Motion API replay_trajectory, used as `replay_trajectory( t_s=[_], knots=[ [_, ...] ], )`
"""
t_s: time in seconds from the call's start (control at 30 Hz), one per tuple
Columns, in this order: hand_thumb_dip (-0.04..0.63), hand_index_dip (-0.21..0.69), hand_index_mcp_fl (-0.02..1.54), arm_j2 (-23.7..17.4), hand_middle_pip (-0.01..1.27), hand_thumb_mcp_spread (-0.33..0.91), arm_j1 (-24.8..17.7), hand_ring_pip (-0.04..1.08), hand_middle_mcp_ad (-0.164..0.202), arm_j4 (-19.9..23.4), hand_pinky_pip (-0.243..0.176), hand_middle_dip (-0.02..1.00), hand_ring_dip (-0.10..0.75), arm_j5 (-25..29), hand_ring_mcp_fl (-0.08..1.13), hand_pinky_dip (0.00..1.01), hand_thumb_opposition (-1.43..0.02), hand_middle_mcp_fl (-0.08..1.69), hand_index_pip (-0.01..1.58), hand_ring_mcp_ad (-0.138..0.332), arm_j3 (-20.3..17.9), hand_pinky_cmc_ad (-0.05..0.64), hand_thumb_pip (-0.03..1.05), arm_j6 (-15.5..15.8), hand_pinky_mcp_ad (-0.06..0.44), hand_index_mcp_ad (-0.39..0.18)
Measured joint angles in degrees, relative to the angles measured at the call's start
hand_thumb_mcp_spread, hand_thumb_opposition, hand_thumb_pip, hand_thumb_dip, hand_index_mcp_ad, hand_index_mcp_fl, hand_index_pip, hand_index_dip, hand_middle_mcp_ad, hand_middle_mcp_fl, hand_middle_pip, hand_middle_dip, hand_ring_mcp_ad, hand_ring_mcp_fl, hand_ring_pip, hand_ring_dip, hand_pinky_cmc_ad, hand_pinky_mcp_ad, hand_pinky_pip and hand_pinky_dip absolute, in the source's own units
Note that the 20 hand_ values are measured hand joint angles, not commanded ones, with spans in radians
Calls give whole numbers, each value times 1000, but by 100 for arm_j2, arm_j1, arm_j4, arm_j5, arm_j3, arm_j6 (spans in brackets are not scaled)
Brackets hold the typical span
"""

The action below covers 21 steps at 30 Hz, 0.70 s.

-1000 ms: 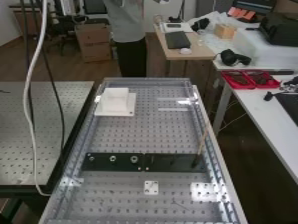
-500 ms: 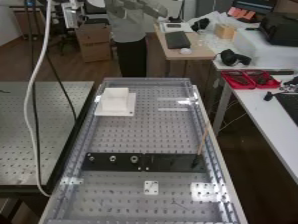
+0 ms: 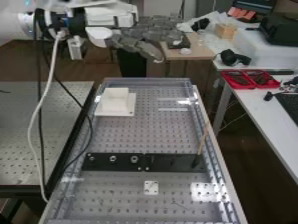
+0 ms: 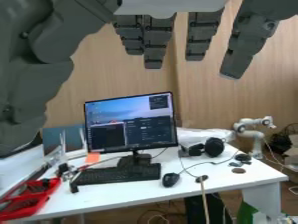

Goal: Grab the paper clip and place it in the clear container

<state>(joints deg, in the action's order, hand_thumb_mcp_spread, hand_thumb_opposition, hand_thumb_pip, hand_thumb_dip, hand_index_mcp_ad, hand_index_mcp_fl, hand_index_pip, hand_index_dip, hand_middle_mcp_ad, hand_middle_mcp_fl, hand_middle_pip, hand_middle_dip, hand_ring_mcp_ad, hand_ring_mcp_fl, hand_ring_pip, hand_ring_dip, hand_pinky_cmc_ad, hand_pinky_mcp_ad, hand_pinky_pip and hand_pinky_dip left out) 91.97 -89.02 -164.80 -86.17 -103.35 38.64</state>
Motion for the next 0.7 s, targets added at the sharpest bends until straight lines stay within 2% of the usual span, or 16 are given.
replay_trajectory(
  t_s=[0.2, 0.37, 0.47, 0.53, 0.7],
  knots=[
    [51, 47, 24, 221, 138, 262, 104, 70, -12, 195, -93, 188, 87, 126, 0, 414, -679, 51, 89, 152, -201, 367, 429, -71, 311, -16],
    [112, 24, 56, 382, 138, 290, 245, 70, -12, 378, -93, 190, 87, 213, -2, 414, -710, 77, 103, 154, -322, 363, 482, -54, 311, -24],
    [126, 16, 126, 484, 133, 304, 362, 70, -14, 479, -93, 188, 87, 218, -2, 414, -709, 73, 99, 155, -371, 367, 497, -39, 311, -37],
    [126, 16, 188, 589, 127, 319, 465, 70, -19, 549, -89, 188, 87, 210, 0, 410, -709, 68, 99, 157, -391, 367, 564, -32, 311, -40],
    [164, 19, 325, 868, 127, 328, 697, 68, -17, 632, -89, 188, 87, 190, 0, 398, -735, 70, 199, 155, -381, 367, 565, -18, 311, -58]
  ],
)
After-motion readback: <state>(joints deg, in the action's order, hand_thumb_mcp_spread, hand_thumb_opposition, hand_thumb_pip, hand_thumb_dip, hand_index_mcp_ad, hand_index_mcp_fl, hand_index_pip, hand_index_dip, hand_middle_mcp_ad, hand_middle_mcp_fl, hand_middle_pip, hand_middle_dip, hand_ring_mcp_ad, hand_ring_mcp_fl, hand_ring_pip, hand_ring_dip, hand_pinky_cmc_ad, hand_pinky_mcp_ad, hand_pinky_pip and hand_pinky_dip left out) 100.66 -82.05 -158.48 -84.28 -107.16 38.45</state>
